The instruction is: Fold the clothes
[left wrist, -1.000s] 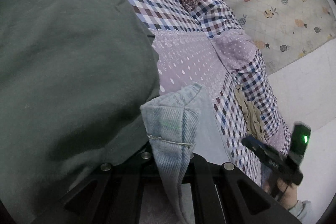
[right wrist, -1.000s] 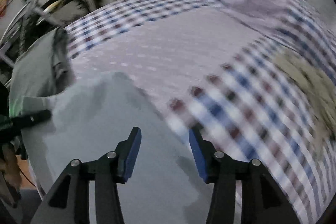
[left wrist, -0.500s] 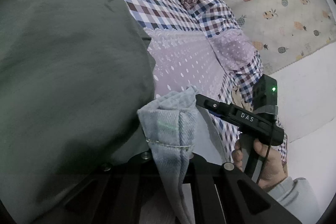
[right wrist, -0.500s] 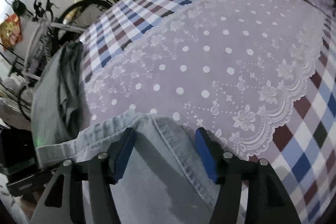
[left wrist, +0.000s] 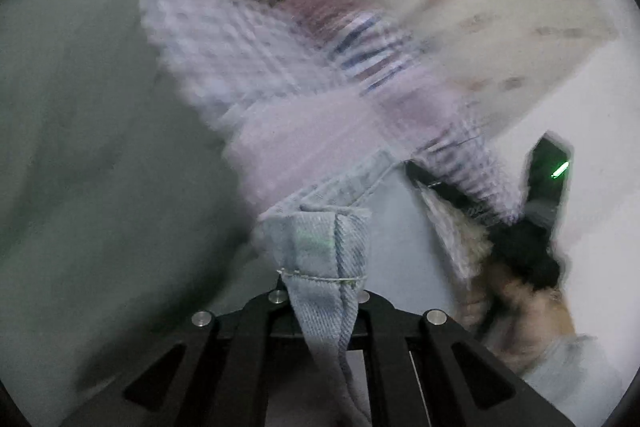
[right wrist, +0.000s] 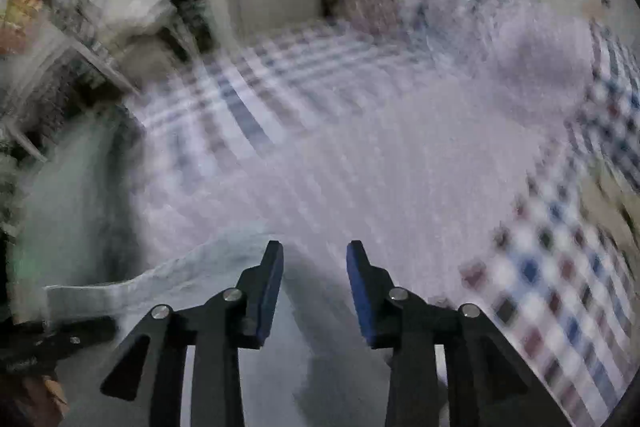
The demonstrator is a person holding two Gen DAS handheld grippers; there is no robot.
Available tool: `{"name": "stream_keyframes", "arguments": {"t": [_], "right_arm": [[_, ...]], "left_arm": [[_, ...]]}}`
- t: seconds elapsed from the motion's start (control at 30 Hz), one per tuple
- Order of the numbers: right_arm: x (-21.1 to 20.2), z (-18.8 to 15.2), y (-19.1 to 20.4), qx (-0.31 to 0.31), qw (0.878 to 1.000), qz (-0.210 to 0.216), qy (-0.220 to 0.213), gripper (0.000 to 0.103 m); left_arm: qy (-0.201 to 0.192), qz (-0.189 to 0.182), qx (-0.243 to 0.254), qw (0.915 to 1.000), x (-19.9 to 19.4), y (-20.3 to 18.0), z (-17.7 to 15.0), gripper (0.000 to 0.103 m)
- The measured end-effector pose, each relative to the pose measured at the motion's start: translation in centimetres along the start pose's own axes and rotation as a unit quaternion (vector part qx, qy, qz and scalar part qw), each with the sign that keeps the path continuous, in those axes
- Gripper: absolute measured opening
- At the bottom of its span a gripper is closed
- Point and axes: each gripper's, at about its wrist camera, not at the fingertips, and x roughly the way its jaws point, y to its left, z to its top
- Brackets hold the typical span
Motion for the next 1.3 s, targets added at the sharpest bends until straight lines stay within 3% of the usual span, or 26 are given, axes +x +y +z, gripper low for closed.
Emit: {"name": "stream_keyframes", "arguments": {"t": [0.03,0.13,0.2,0.3,0.33,0.43,0.57,0.67,0.7,0.87,1.0,1.13,1.3], "right_arm": [[1.4,-0.2,0.1,0.000,0.999,-0.019,0.033,0.035],[1.8,-0.6,-0.2,0.019,0.999,-0.030,0.035,0.038],[0.9,-0.5,-0.5,0.040,0.999,0.001,0.010,0.047],[0.4,0.4,0.5,0.054,0.995,0.081,-0.020,0.051],[1.0,0.8,1.2,0.049,0.995,0.087,-0.010,0.052],[5.1,0.6,4.0,0.005,0.994,0.065,0.087,0.052],[4.8,0.7,5.3,-0.032,0.998,0.013,0.051,0.050],[2.3,1.0,5.0,-0.012,0.998,-0.056,-0.020,0.054],[1.4,1.0,4.8,-0.004,0.997,-0.071,-0.034,0.054],[-6.5,-0.9,2.6,0.023,0.994,-0.066,-0.086,0.055],[-15.2,-5.2,-1.0,0.033,0.990,-0.070,-0.119,0.056],[-25.1,-12.8,-4.4,0.076,0.979,-0.117,-0.146,0.062],[-34.9,-24.5,-7.6,0.161,0.952,-0.190,-0.179,0.067]], "left_arm": [[0.000,-0.008,-0.010,0.9999,0.1,0.5,0.0,0.002],[-0.005,-0.012,-0.004,0.9999,-0.6,0.1,0.2,0.002],[-0.004,-0.016,-0.011,0.9998,-0.6,0.2,0.3,0.002],[0.001,-0.019,-0.019,0.9996,-0.6,0.6,0.4,0.002],[0.002,-0.021,-0.020,0.9996,-0.7,0.6,0.3,0.002],[0.005,-0.025,-0.025,0.9994,-0.5,0.5,0.2,0.002],[0.006,-0.025,-0.024,0.9994,-0.3,0.0,0.3,0.002],[0.001,-0.025,-0.016,0.9995,-0.4,-0.3,0.3,0.002],[-0.003,-0.025,-0.014,0.9996,-0.5,-0.4,0.3,0.002],[-0.029,-0.031,-0.001,0.9991,-1.5,-1.1,0.3,0.002],[-0.034,-0.027,-0.013,0.9990,-1.5,-1.0,0.4,0.002],[-0.016,-0.005,-0.020,0.9997,-0.6,-0.6,0.3,0.002],[-0.028,0.005,-0.021,0.9994,-1.6,-0.8,-0.1,0.011]]}}
